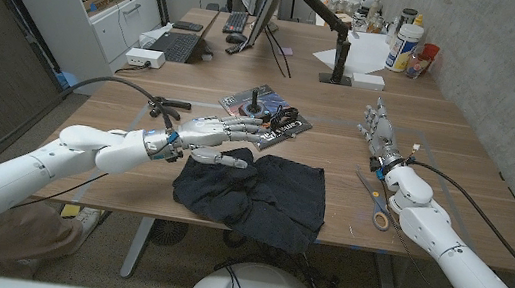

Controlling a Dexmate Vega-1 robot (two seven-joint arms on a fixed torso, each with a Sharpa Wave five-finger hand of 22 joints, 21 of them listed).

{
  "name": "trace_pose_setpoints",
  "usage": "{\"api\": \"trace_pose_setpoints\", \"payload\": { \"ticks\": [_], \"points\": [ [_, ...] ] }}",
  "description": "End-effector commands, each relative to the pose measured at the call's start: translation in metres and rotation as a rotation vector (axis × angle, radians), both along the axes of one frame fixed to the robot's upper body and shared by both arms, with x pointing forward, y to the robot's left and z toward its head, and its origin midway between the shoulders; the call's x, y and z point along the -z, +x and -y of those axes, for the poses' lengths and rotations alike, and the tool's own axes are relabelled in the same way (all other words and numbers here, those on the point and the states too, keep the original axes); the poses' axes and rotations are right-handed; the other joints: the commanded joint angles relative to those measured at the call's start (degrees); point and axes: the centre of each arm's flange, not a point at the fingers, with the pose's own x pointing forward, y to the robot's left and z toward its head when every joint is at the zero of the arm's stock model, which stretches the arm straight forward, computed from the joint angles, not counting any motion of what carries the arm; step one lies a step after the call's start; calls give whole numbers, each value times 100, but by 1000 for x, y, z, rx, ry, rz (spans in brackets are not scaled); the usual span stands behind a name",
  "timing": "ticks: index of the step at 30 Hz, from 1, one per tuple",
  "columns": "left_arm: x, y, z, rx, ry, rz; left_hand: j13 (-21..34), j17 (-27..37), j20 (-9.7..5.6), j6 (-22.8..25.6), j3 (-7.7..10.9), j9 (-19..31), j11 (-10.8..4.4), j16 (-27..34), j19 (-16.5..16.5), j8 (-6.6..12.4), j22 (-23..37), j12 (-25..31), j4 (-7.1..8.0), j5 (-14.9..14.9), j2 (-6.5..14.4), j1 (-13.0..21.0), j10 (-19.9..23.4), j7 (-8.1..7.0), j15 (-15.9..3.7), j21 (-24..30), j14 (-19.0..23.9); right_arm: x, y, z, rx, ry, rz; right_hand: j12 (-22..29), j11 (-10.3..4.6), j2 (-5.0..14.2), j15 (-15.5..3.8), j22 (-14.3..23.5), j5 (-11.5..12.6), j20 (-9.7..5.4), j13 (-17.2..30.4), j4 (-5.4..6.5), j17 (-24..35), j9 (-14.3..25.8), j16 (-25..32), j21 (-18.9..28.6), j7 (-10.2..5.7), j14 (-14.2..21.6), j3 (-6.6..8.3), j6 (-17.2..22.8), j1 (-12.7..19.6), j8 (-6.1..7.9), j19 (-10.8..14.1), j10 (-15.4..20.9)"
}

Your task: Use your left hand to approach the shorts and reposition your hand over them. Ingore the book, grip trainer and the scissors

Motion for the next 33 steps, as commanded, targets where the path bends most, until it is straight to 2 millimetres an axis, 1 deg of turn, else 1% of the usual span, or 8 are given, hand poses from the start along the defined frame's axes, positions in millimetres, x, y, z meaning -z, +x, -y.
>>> {"api": "trace_pose_setpoints", "payload": {
  "ticks": [1, 6, 13, 16, 33],
  "points": [
    [6, -1, -1, 18, 23, 21, 20, 11, 13, 64, 4, 18, -29, 51, 45, 24, 17, 32, -30, 18, -37, 44, 59, -7, -234, 26, 25, 0, 0, 5, 5, 7, -3, 52, 45, 30, 0, 24, -8, 7, 11, 11, 9, 25, 33, -1, -5, -38, -26, -11, 50, 26, 8, -16],
    [8, 0, -1, 13, 24, 18, 21, 10, 10, -91, 5, 18, -34, 40, 51, -45, 16, 13, -47, 30, -41, 56, 33, -71, -235, 17, 29, 1, 0, 6, 4, 9, -6, 52, 37, 38, -1, 24, -8, 7, 11, 9, 9, 25, 33, -1, -4, -39, -27, -7, 54, 27, 9, -18],
    [12, 1, -1, 16, 28, 18, 21, 10, 1, -110, 6, 18, -34, 35, 55, -51, 16, 6, -55, 37, -44, 63, 31, -67, -253, 12, 32, 1, 2, 7, 3, 4, -5, 51, 30, 44, -5, 24, -7, 8, 11, 8, 9, 25, 33, -1, -2, -39, -30, -6, 56, 28, 9, -19],
    [13, 2, -1, 16, 31, 15, 21, 9, -12, -212, 9, 19, -31, 29, 64, -87, 15, -6, -65, 43, -44, 72, 14, -75, -257, 8, 33, 1, 2, 8, 4, 6, -8, 51, 29, 47, 0, 24, -7, 8, 11, 8, 8, 25, 33, -1, -2, -39, -31, -6, 57, 27, 9, -19],
    [22, 4, 0, 25, 43, 4, 22, 10, -34, -220, 15, 20, -26, 19, 70, -72, 15, -17, -84, 55, -40, 91, 15, -73, -258, -3, 35, 1, 2, 9, 7, -1, -11, 51, 50, 49, 3, 24, -8, 8, 11, 5, 8, 25, 33, 0, -1, -42, -42, -3, 57, 28, 11, -20]
  ]
}}
